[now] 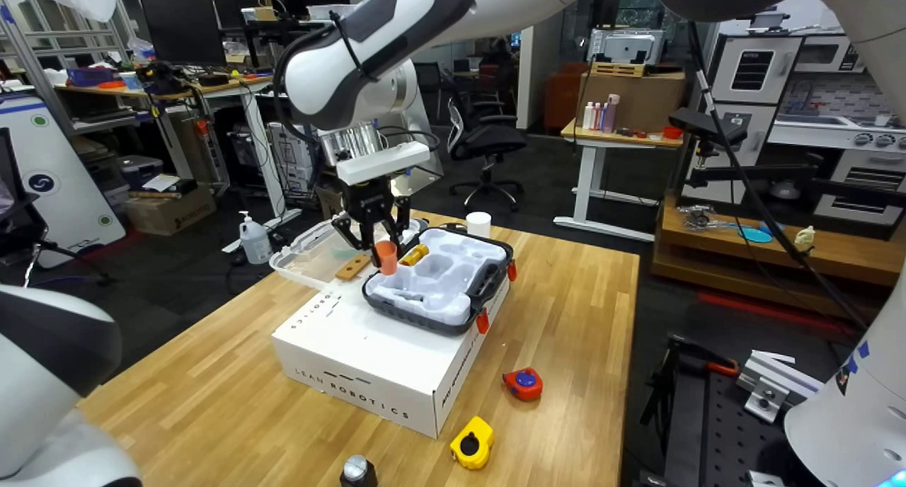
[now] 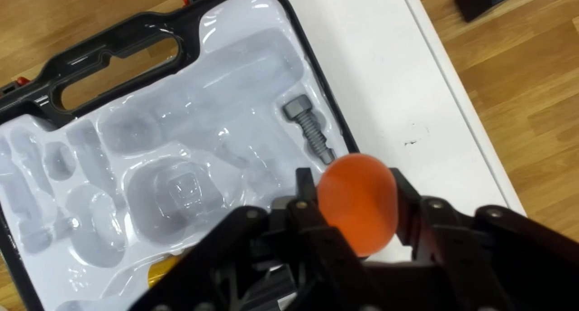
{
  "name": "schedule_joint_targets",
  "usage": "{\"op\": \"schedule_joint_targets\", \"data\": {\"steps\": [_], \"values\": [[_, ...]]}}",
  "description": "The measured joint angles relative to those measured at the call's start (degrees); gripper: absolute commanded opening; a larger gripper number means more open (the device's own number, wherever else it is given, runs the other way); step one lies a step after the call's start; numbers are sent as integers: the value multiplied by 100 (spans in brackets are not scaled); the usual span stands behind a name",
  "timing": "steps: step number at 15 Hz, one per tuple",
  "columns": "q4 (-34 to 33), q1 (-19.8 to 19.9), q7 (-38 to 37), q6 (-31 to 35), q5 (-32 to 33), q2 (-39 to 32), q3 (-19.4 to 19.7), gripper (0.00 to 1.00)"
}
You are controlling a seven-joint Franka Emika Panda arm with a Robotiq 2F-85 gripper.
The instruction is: Put the orange cup in the toolbox
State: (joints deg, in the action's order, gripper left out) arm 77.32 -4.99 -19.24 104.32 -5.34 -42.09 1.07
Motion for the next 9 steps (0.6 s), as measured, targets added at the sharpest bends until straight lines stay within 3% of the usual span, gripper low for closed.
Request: {"op": "schedule_joint_targets", "data": {"steps": [9], "values": [[0,83,-134,99,-118,-32,17,16]]}}
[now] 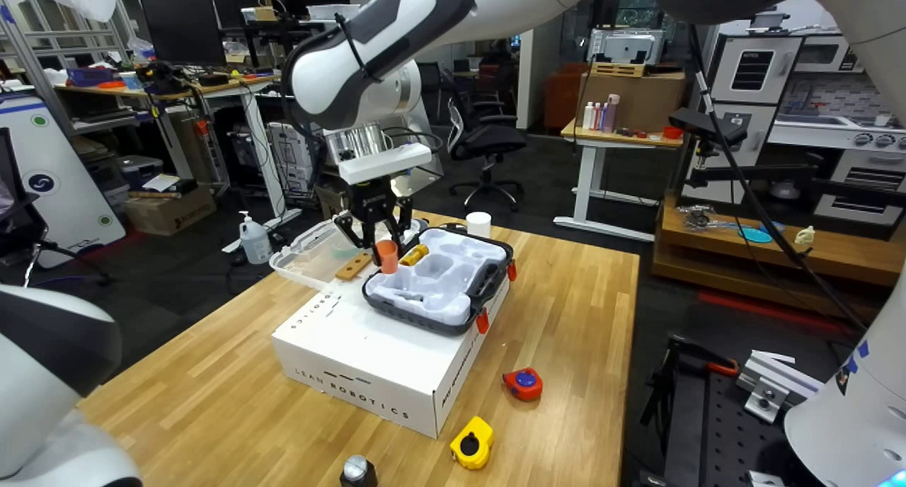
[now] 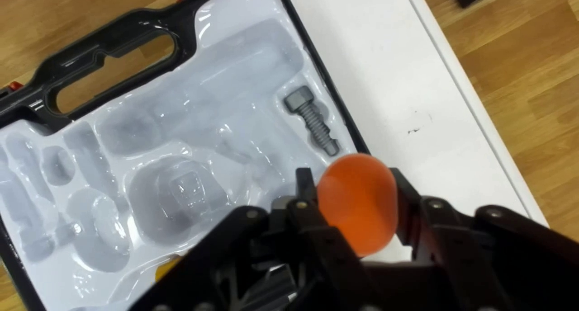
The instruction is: Put the orange cup in the toolbox
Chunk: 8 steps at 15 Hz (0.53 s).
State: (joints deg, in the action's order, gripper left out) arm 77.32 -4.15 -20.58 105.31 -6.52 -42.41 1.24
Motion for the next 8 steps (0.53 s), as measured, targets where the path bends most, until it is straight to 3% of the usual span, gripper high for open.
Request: {"op": "schedule_joint_targets", "data": {"steps": [8], "values": [[33,26,-558,-2,-191,0,44,16]]}}
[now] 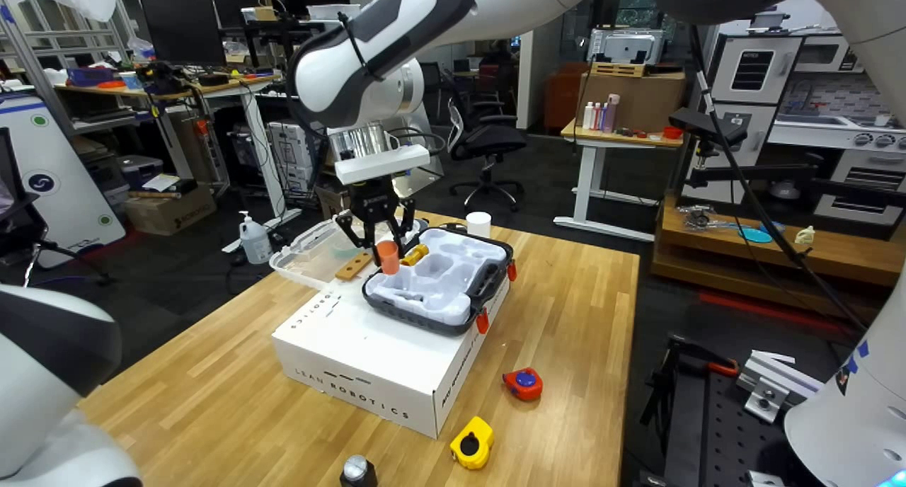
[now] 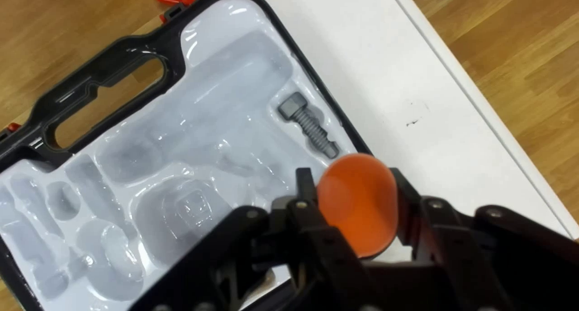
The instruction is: Put the orange cup in the toolbox
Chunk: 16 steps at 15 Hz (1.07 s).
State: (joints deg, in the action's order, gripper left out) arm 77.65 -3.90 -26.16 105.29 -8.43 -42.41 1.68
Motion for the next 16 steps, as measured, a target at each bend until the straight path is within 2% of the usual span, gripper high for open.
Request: {"op": "schedule_joint_targets", "data": {"steps": [4,5,13,14,16], "values": [[34,5,-159,0,-122,0,4,16],[42,7,-198,0,-141,0,6,41],[63,19,-275,0,-198,2,19,41],[63,19,-275,0,-198,2,19,16],[63,15,-275,0,-197,-1,19,16]]}}
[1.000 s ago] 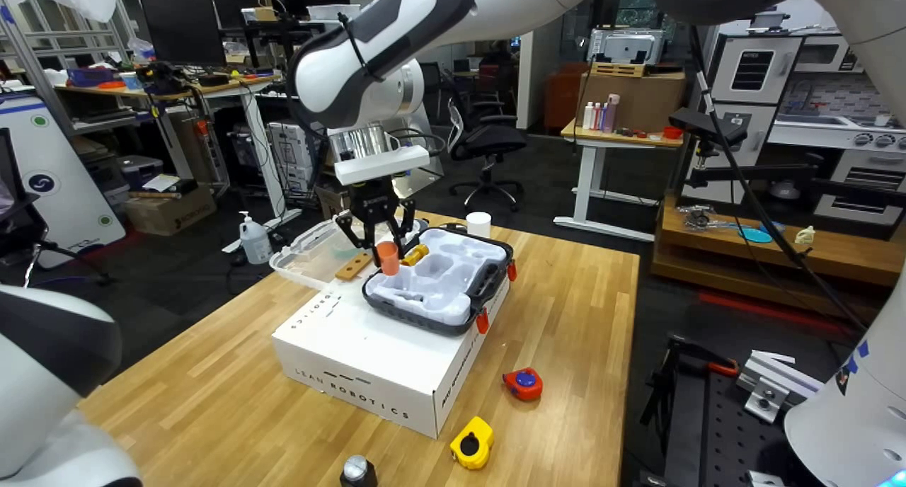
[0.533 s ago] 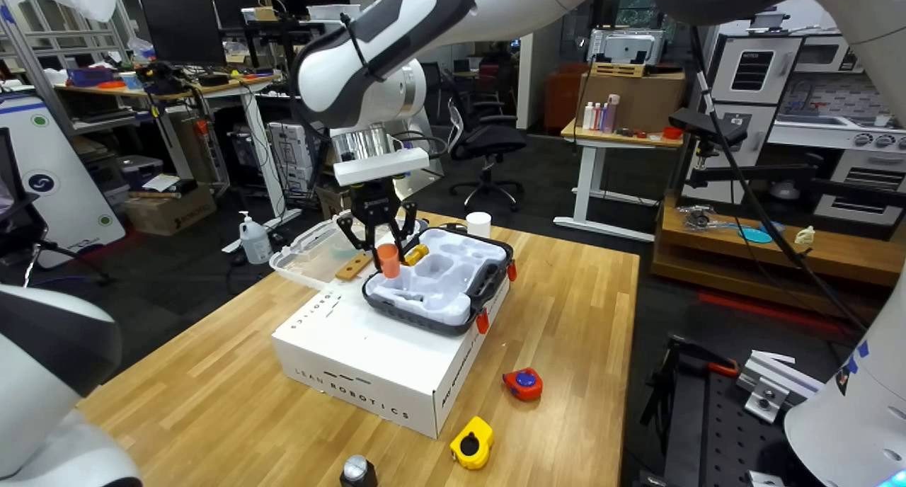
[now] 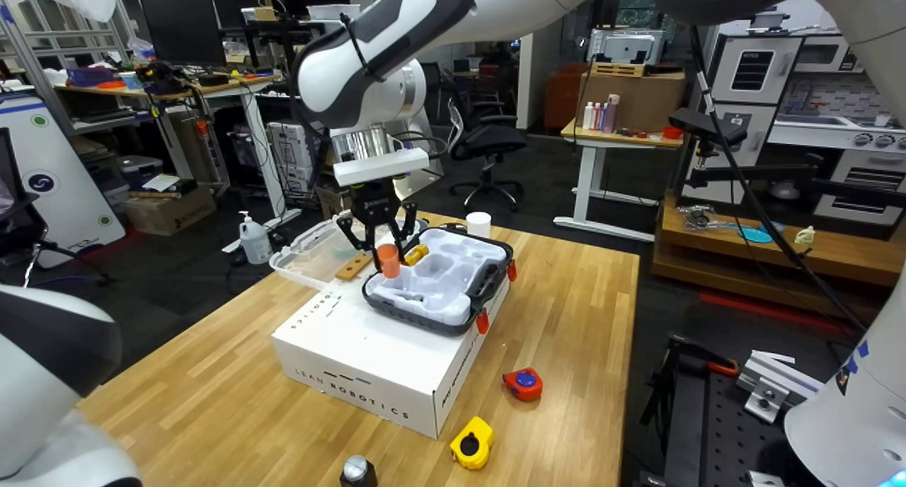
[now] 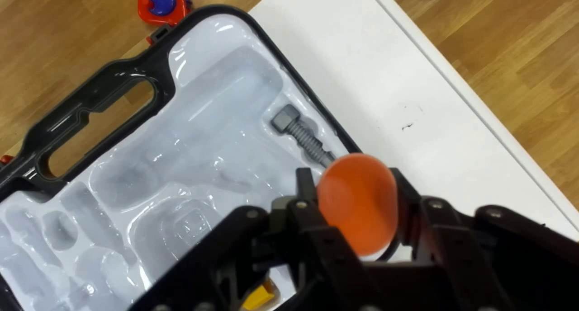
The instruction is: Put the orange cup in the toolbox
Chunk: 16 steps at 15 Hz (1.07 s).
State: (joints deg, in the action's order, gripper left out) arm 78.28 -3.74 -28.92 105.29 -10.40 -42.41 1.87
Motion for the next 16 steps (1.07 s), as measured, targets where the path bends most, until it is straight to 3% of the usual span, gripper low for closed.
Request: {"op": "schedule_joint_targets", "data": {"steps": [16], "values": [[-479,141,-103,53,-110,-699,30,16]]}}
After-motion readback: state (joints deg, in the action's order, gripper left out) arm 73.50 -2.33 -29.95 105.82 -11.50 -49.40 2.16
